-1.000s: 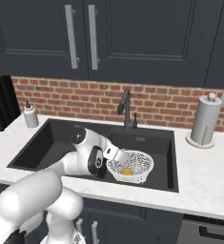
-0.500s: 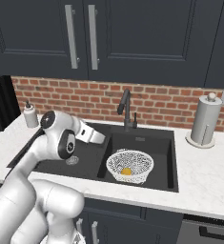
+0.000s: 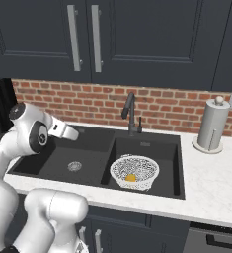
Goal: Put the colander in the sink, put the tangerine, mango, kiwi in the colander, and turn on the sink faucet and pour water over the colander.
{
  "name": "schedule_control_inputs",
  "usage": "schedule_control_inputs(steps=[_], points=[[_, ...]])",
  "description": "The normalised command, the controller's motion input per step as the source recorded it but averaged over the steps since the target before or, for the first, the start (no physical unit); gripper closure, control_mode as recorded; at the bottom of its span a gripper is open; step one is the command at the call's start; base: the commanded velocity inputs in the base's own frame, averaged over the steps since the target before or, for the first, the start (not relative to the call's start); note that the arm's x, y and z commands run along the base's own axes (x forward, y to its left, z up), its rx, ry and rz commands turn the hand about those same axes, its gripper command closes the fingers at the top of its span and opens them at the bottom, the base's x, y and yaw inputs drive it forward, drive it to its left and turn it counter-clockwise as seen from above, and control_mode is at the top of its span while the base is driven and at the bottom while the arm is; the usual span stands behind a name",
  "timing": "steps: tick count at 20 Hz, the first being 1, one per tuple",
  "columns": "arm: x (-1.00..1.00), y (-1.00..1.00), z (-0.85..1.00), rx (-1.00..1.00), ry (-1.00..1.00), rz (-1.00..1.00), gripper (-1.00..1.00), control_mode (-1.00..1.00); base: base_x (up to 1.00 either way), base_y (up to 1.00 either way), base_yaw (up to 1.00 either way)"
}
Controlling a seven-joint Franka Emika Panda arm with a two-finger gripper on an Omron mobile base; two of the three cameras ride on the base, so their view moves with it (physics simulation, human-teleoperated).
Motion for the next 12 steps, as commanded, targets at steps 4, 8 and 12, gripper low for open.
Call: schedule_control_inputs(steps=[4, 8, 12], points=[[-0.29, 1.0, 0.0, 0.0, 0.16, 0.13, -1.0, -1.0, 0.0, 0.0, 0.0], [-0.38, 1.0, 0.0, 0.0, 0.13, 0.12, -1.0, -1.0, 0.0, 0.0, 0.0], [-0.35, 0.97, 0.0, 0.0, 0.17, 0.11, -1.0, -1.0, 0.0, 0.0, 0.0]])
